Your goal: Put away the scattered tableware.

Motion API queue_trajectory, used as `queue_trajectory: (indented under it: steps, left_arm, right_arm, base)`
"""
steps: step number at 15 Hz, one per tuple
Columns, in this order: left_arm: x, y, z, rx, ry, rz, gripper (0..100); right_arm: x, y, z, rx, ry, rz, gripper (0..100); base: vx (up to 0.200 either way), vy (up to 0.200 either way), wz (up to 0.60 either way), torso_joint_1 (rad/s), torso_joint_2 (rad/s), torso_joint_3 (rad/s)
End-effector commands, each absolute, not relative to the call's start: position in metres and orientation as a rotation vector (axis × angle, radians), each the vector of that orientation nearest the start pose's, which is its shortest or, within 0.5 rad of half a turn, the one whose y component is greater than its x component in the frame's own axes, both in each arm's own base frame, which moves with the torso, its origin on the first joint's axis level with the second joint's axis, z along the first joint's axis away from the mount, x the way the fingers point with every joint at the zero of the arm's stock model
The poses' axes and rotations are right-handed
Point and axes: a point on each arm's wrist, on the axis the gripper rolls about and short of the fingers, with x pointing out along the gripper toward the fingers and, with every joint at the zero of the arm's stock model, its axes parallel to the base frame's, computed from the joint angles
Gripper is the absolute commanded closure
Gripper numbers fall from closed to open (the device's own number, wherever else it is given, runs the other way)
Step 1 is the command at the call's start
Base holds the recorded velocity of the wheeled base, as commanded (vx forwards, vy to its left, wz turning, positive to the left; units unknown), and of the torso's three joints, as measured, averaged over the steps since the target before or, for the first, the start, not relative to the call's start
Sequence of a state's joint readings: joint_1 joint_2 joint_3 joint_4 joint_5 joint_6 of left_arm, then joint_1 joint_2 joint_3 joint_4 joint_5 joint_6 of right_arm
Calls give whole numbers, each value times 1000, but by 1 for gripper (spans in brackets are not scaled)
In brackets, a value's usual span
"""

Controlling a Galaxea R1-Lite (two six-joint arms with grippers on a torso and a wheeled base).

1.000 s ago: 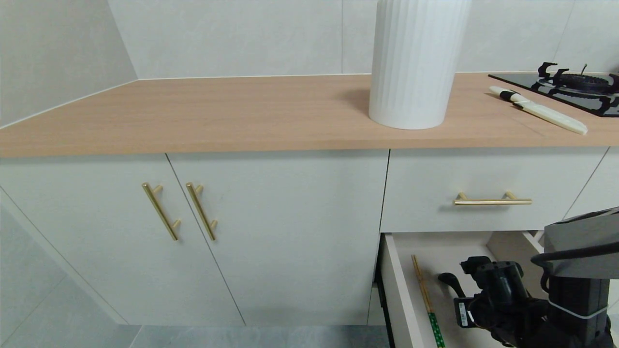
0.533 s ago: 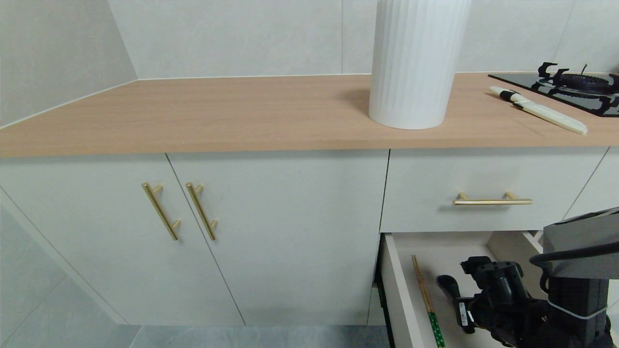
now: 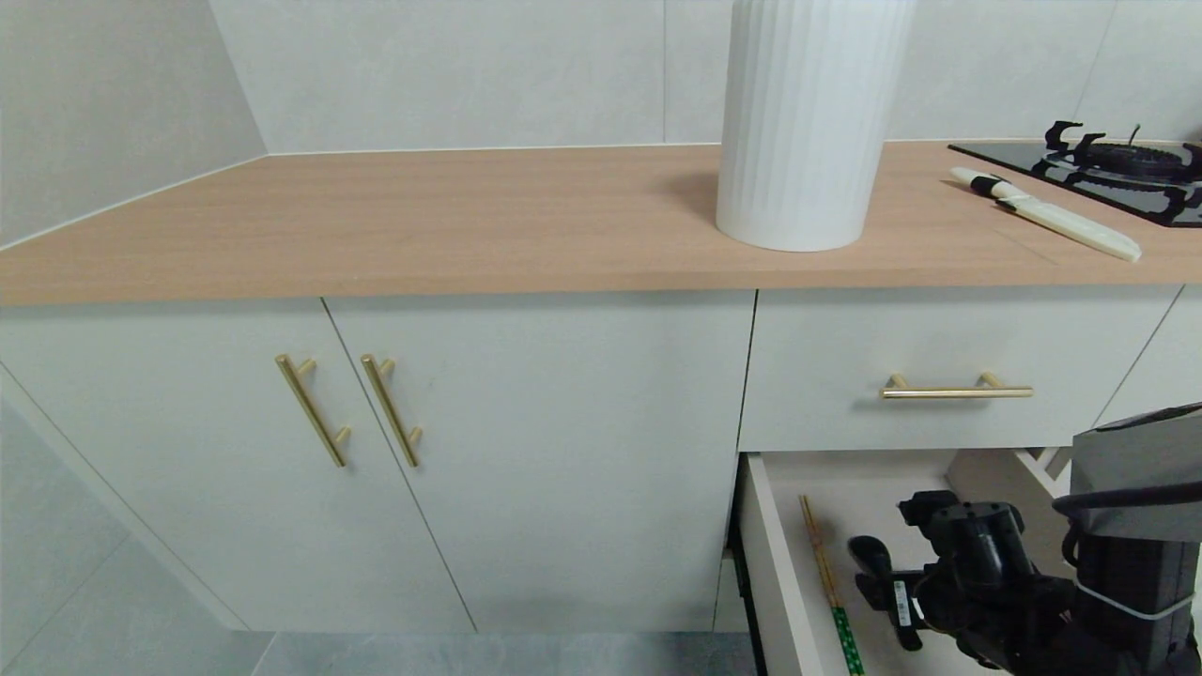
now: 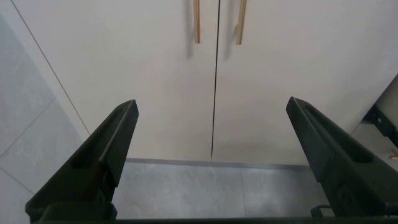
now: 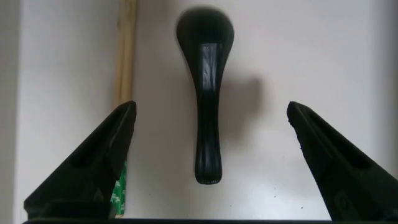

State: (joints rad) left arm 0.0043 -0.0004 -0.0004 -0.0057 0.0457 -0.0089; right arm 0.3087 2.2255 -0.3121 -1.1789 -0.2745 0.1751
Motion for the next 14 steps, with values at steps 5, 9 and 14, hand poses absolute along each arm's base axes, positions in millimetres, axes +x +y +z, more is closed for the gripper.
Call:
queue_trajectory:
  steps: [5,9,14]
  left_arm:
    - [-23,1,76,-9,-6,51,0]
    - [-23,1,76,-9,-6,51,0]
    - [-23,1,76,-3,-6,51,0]
  right_arm:
    - [242,59,67,-48,537,-37,0]
    - [213,54,128,-55,563,-19,0]
    - [167,63,173,-106,637,101,0]
  base:
    - [0,0,0,0,0,0]
    - [0,0,0,0,0,0]
    - [0,0,0,0,0,0]
